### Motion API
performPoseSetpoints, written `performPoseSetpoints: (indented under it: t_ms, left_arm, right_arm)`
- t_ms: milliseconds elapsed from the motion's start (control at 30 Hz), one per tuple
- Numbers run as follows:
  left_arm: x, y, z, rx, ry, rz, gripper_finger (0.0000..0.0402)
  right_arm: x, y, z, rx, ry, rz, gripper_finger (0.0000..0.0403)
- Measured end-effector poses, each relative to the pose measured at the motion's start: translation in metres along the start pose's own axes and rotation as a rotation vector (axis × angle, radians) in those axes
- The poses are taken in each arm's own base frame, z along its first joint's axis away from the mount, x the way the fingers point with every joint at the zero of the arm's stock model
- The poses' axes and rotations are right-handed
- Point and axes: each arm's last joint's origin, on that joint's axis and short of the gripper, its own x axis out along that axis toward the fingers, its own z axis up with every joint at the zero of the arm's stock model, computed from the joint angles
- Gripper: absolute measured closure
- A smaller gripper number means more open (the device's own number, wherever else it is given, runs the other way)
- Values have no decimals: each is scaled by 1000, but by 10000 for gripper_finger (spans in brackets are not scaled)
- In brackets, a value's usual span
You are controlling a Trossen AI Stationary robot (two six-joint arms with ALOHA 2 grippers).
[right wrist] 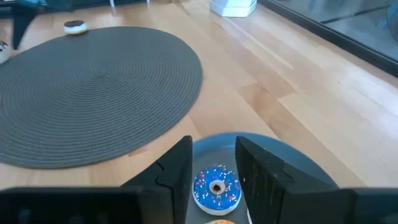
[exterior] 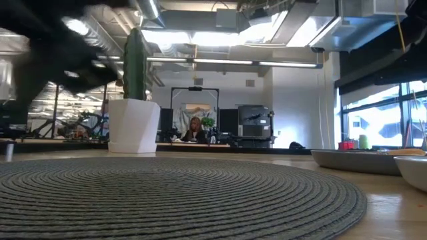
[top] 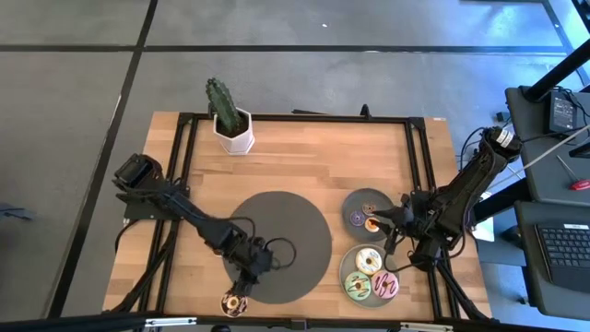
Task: Pick & Place donuts
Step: Put the large black donut on the light gray plate
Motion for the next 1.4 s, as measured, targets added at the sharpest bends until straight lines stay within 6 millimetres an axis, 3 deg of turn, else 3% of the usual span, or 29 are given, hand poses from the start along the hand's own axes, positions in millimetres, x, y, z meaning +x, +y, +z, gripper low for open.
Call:
performPoseSetpoints:
  t_ms: [300,567,867,1400]
  left_arm:
    - [5,-41,-36,79,91,5,291]
    - [10,-52,-53,103,119,75,321]
    - [26,-50,-56,82,129,88,321]
    - [22,-58,-47,48,146,16,261]
  right_arm:
    - [5,-2,3,-5,5,-28,279]
    - [9,-3,4,8,7,-49,279]
    - [9,-3,5,8,9,-50,279]
    - [9,-3,5,5,9,-50,279]
